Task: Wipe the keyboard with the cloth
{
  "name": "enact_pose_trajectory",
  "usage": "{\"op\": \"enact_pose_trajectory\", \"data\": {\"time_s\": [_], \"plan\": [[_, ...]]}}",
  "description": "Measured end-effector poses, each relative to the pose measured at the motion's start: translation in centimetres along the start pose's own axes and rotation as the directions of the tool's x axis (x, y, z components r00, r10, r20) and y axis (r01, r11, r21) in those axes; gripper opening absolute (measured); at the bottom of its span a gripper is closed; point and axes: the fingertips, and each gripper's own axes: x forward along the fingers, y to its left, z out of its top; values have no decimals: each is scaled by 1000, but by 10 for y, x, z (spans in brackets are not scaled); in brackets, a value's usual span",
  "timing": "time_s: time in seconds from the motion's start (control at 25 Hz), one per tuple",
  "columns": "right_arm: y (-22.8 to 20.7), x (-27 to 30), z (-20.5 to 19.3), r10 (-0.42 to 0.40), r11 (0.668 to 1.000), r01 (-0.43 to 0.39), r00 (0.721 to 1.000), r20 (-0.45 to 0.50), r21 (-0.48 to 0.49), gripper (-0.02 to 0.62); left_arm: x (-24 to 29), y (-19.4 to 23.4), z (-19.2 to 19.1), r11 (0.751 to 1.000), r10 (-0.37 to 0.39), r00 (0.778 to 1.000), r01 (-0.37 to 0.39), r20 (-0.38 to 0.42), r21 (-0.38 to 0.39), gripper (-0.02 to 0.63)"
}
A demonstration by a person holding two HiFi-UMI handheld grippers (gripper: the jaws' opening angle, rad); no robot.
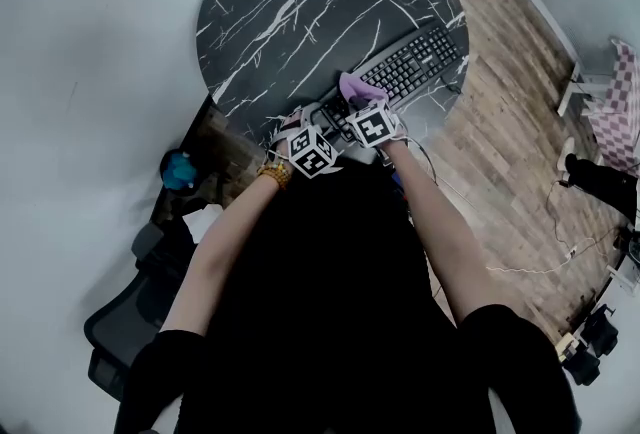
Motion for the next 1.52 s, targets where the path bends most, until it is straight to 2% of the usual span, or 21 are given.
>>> {"op": "enact_pose_trajectory", "data": {"time_s": [0.4, 0.6, 0.96, 1.24, 1.32, 1.4, 1.44, 1.52], "plan": [[13, -1, -3, 21, 999, -21, 1000, 3, -26, 66, 1, 1, 0, 1000, 12, 1000, -12, -6, 13, 325], [33, 0, -9, 43, 994, -43, 999, -4, -97, 66, 1, 0, 0, 1000, 14, 1000, -14, -4, 14, 325], [51, -1, -11, 110, 979, -111, 994, -15, -170, 66, 2, 2, 0, 1000, 22, 1000, -22, -6, 16, 325], [66, -5, -17, 203, 965, -202, 979, -11, -169, 64, 2, 1, -3, 999, 20, 1000, -19, -17, 38, 328], [66, -7, -16, 288, 953, -286, 958, 2, -95, 64, 1, 1, -3, 999, 22, 1000, -21, -19, 40, 328], [68, -13, -13, 414, 908, -417, 907, 68, 30, 66, 1, 0, -5, 999, 18, 1000, -17, -22, 37, 328], [64, -19, -9, 446, 887, -456, 886, 125, 69, 66, 1, 0, -5, 999, 16, 1000, -15, -22, 36, 328], [43, -35, 5, 420, 886, -454, 872, 251, 95, 67, 1, 1, -4, 999, 17, 1000, -16, -18, 38, 328]]}}
